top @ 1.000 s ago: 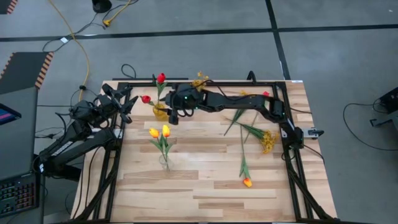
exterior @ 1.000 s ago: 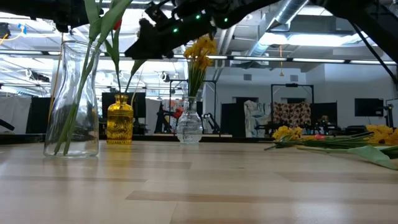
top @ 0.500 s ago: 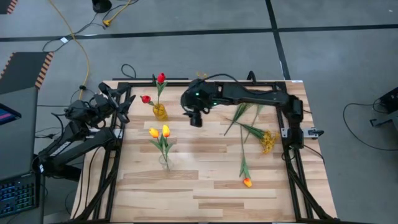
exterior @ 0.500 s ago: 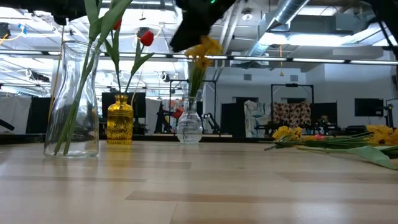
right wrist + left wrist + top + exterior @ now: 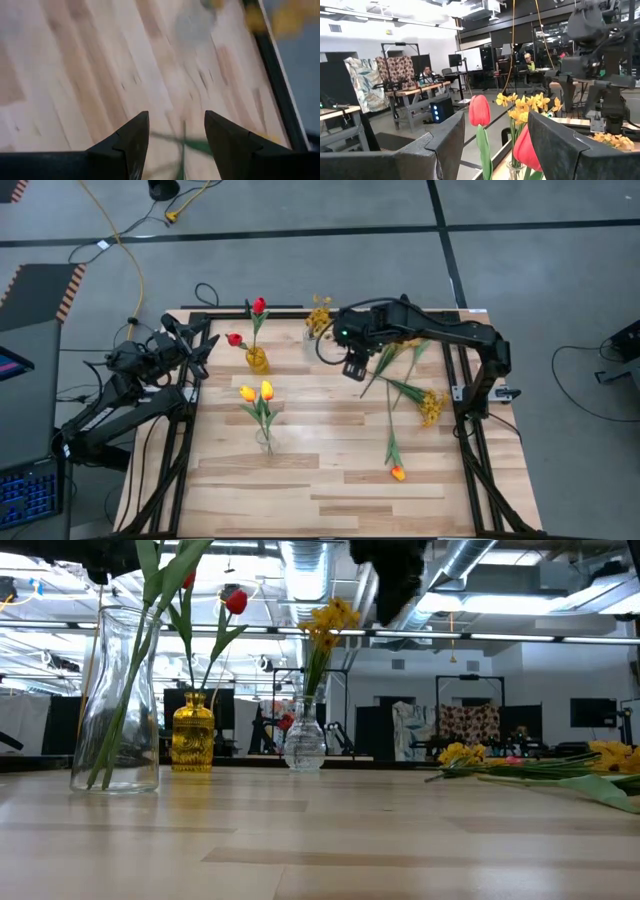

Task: Sort flowers into vase by color
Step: Put the right yellow flowers into the top transparent vase

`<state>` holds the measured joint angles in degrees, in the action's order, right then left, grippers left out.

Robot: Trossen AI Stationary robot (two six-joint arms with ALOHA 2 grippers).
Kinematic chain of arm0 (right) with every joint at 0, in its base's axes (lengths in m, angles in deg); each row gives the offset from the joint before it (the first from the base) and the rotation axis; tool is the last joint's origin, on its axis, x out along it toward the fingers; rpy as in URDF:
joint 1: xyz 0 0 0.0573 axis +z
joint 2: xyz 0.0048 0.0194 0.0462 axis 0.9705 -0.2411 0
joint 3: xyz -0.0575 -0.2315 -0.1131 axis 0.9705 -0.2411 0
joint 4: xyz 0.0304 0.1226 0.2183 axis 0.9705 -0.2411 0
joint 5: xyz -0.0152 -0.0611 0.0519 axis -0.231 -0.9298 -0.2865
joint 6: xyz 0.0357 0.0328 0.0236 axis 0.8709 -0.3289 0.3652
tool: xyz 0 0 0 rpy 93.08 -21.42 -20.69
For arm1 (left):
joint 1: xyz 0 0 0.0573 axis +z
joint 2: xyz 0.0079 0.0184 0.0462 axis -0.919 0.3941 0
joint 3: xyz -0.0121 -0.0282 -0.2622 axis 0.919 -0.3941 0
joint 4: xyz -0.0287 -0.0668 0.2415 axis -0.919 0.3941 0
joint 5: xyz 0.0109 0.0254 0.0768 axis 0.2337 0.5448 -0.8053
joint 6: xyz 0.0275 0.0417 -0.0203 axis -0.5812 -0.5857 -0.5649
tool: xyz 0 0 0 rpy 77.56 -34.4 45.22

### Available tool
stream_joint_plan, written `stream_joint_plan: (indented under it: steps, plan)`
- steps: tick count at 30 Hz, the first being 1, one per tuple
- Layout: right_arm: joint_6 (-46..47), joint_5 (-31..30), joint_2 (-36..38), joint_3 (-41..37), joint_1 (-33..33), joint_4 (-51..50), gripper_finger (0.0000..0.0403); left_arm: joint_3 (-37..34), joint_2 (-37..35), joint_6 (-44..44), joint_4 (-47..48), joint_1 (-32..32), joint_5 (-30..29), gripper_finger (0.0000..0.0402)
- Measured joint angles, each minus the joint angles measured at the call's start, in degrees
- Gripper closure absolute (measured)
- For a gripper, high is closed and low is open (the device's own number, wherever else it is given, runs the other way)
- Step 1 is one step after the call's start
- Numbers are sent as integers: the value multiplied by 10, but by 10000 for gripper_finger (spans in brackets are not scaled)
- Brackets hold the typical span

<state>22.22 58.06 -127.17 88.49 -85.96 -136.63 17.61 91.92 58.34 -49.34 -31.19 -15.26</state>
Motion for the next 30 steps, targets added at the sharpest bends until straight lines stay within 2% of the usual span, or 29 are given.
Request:
stream_joint_plan:
  steps: [5,10,20,30]
  plan:
    - [26,-11,2,-17,0,-64,184,0,0,2,-1,0,0,196]
    - [55,-11,32,-83,0,-74,184,0,0,2,-1,0,0,196]
    - [141,-11,102,-272,2,-18,184,0,0,2,-1,0,0,196]
    - [140,-10,84,-376,1,51,184,0,0,4,14,0,1,196]
